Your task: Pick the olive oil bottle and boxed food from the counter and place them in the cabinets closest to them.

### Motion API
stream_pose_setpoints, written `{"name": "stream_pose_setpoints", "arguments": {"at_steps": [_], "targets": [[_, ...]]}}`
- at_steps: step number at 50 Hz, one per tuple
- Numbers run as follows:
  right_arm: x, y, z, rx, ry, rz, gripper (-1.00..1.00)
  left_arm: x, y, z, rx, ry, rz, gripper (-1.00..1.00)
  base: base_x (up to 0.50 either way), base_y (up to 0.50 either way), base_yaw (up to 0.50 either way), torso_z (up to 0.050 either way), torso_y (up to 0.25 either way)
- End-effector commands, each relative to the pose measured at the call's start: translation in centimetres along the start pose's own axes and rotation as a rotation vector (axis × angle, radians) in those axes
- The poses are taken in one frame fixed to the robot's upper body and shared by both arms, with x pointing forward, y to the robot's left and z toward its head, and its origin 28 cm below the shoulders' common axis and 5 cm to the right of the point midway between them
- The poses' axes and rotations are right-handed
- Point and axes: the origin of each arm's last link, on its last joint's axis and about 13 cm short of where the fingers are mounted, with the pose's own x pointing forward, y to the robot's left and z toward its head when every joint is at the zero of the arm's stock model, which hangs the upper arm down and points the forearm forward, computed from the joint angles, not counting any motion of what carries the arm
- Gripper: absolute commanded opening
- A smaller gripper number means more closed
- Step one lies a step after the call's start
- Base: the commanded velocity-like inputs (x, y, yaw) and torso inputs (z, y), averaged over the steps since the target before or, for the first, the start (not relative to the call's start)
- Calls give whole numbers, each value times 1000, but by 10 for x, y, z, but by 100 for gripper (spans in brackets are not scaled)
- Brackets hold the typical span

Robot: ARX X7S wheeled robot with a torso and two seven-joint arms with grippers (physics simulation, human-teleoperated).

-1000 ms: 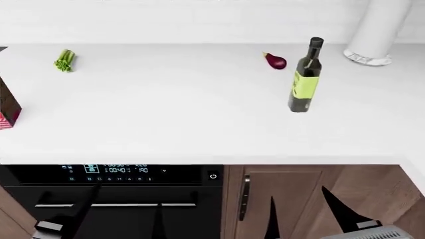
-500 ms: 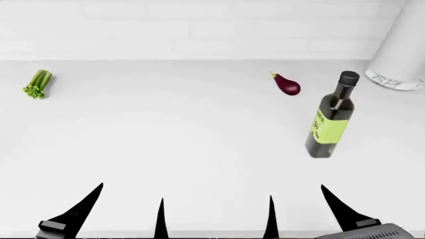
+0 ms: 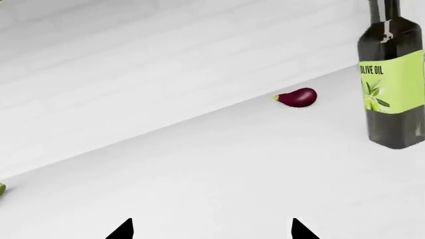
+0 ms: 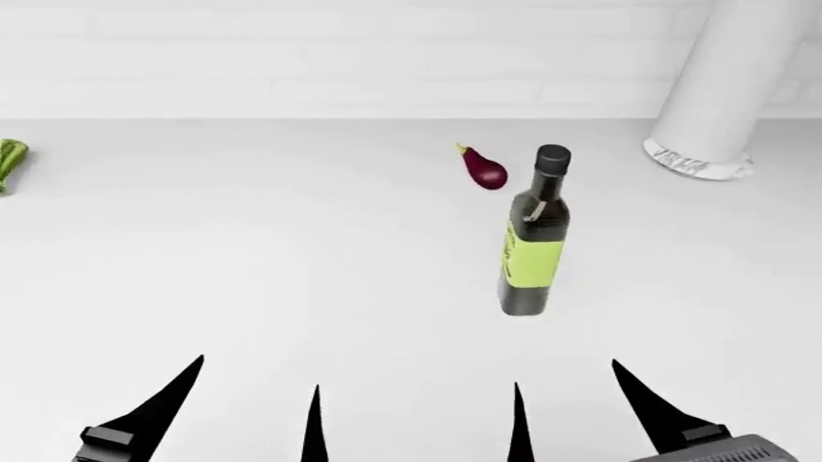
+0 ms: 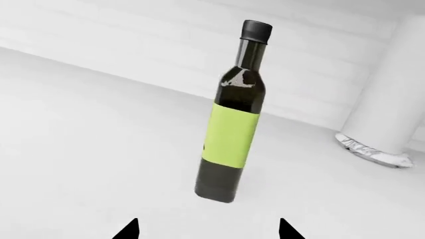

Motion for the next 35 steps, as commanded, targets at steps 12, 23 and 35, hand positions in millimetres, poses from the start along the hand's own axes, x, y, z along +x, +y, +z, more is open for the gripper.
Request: {"name": "stream_pose_setpoints", "arguments": {"at_steps": [12,23,35], "targets": [[-2,1,1,2,0,24,100,0,-1,0,3,3,-5,100,227,0,0,0,0],[-2,0,2,4,-3,22,100,0,-1,1,7,3,-7,100,500,0,0,0,0],[1,-1,2,10,3,-22,100,0,-2,-1,5,7,-8,100,0,0,0,0,1]]}}
